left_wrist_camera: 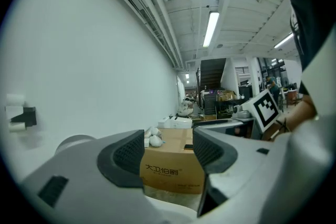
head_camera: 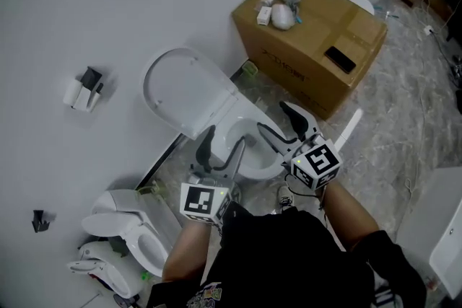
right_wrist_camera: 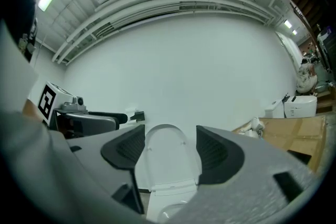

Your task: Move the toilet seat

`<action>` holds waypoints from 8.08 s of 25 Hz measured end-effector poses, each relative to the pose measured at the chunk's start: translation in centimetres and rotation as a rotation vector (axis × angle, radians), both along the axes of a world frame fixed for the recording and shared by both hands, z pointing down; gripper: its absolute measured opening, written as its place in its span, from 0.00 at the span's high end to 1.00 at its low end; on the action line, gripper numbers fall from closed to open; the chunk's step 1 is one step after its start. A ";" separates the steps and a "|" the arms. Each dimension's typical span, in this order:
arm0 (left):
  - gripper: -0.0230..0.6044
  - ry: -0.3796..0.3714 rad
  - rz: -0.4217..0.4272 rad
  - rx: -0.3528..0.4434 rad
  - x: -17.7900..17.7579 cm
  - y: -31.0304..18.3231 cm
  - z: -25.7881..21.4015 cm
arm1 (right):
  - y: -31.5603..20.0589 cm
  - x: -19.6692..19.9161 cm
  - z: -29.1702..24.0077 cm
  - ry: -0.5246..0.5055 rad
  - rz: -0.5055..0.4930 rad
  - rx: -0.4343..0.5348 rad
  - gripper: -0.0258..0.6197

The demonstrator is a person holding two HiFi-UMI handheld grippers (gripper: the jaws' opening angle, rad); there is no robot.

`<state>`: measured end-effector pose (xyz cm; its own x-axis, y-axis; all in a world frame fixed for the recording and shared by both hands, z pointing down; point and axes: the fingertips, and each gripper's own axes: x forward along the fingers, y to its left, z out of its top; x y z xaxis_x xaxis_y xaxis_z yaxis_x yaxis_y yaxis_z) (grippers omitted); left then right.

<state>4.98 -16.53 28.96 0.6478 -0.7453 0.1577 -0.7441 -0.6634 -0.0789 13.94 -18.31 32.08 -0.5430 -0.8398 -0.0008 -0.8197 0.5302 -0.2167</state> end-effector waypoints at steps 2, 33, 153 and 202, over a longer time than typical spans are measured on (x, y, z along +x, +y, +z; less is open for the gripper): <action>0.54 0.017 0.042 0.000 -0.2 -1.2 0.8 | -0.9 -0.3 0.5 0.009 0.032 -0.007 0.49; 0.54 0.041 0.583 -0.165 -9.9 -5.5 8.4 | -0.8 -8.6 8.1 0.077 0.583 -0.210 0.48; 0.54 -0.195 0.363 -0.379 -6.3 1.4 35.2 | -2.4 -7.4 29.1 -0.298 0.258 -0.611 0.53; 0.50 -0.095 -0.123 -0.230 -23.6 -22.4 22.5 | -22.4 -24.9 17.8 0.261 -0.145 -0.372 0.40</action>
